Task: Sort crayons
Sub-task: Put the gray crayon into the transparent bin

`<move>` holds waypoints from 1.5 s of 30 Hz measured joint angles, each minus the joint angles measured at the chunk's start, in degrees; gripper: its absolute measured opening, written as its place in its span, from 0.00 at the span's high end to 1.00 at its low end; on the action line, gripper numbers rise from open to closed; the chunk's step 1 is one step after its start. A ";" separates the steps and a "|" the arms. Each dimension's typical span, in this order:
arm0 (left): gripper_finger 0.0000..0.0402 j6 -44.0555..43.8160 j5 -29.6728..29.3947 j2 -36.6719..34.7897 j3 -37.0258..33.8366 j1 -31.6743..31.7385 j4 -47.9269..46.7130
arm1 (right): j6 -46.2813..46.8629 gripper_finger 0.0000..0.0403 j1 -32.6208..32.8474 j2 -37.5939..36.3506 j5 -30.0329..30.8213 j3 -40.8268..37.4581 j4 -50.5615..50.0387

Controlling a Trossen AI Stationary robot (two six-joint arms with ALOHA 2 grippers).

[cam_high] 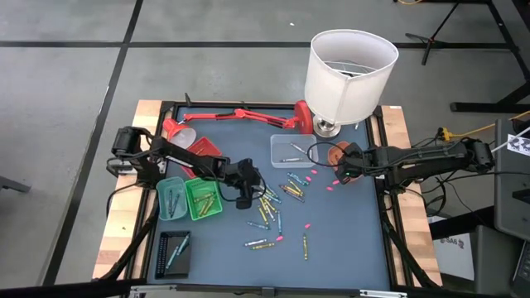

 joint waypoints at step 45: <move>0.96 1.48 0.90 5.62 0.04 -0.08 0.21 | 0.00 0.75 0.00 0.01 0.00 0.02 2.05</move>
